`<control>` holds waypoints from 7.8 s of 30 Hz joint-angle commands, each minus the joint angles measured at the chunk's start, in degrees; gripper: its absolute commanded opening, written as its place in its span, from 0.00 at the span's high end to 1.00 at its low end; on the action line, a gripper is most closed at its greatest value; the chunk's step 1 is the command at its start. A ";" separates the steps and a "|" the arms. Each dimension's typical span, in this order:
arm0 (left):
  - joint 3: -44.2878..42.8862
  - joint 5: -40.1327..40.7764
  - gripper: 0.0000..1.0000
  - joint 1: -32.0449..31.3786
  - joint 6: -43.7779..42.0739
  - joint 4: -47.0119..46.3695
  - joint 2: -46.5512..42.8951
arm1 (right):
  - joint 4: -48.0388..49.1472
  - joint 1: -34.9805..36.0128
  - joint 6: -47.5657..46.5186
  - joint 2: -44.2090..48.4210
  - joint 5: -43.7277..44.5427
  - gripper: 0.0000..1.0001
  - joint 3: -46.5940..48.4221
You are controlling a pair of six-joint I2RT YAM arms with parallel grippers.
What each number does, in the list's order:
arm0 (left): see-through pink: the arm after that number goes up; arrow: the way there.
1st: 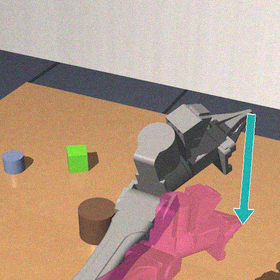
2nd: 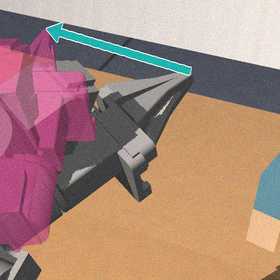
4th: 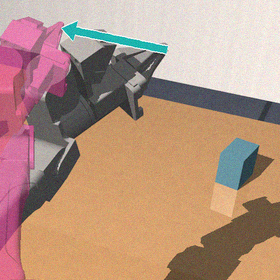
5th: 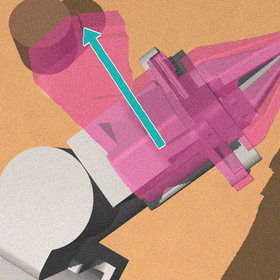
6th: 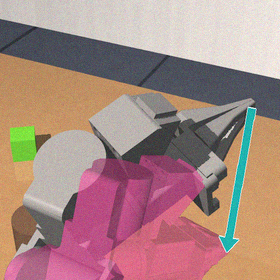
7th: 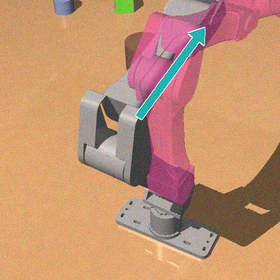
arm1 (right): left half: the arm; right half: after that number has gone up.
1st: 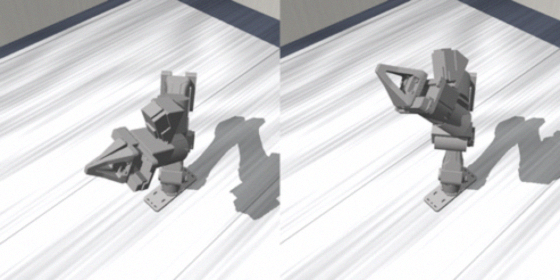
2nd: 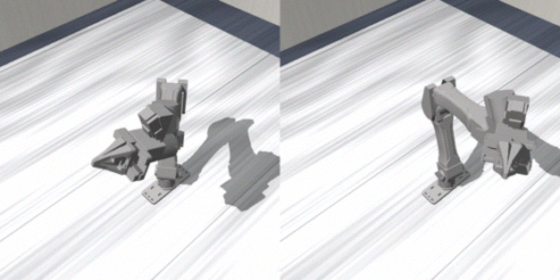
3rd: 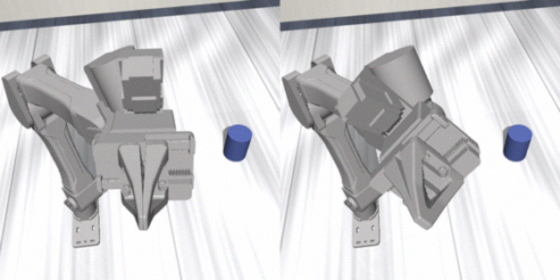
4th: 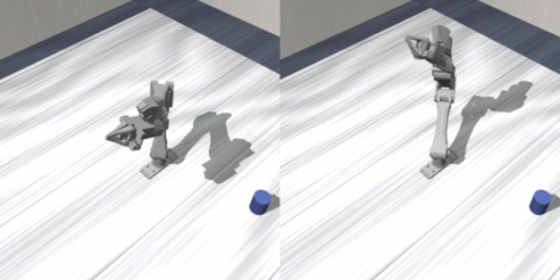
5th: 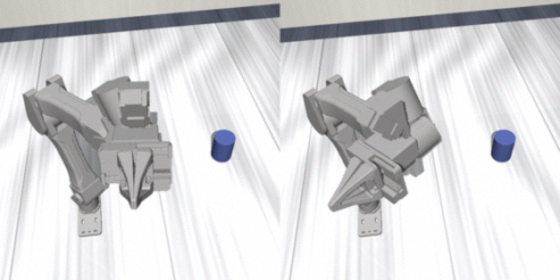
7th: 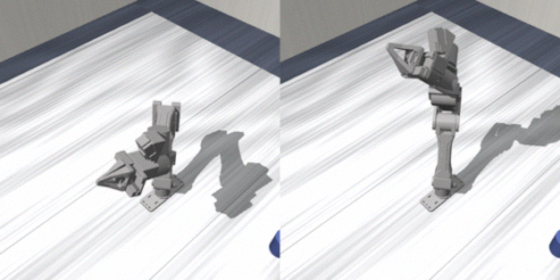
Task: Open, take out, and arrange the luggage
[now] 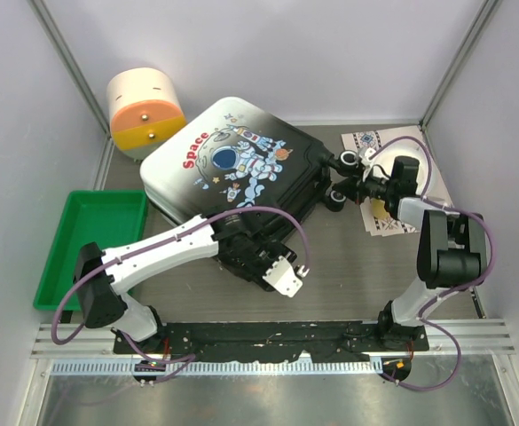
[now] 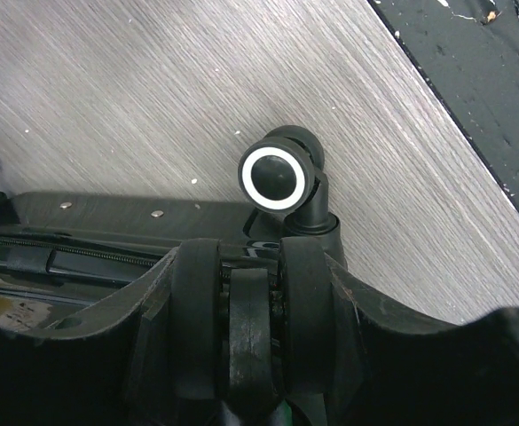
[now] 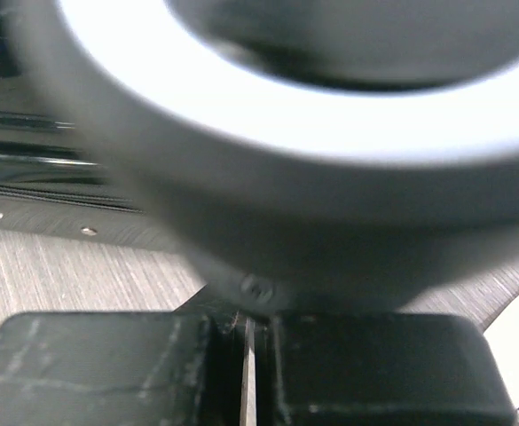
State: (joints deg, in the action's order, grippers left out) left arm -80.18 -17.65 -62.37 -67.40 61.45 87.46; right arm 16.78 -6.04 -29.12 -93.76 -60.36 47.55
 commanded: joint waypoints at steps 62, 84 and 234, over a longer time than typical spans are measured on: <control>-0.41 -19.16 0.00 82.50 92.00 -21.45 -6.26 | -10.42 10.61 -8.82 6.91 -1.60 0.99 -3.61; -41.99 -14.61 0.31 50.24 55.11 4.81 28.82 | -24.10 12.81 -8.25 35.83 4.01 0.99 -19.16; -0.33 -2.39 0.16 66.68 77.94 -17.42 -7.39 | -13.26 8.32 30.36 -35.01 19.51 0.62 53.73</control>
State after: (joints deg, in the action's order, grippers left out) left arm -80.38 -19.22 4.40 6.98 47.35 81.60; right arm 7.86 -1.06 5.61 -130.54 -38.74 104.62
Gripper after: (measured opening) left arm 0.849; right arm 0.382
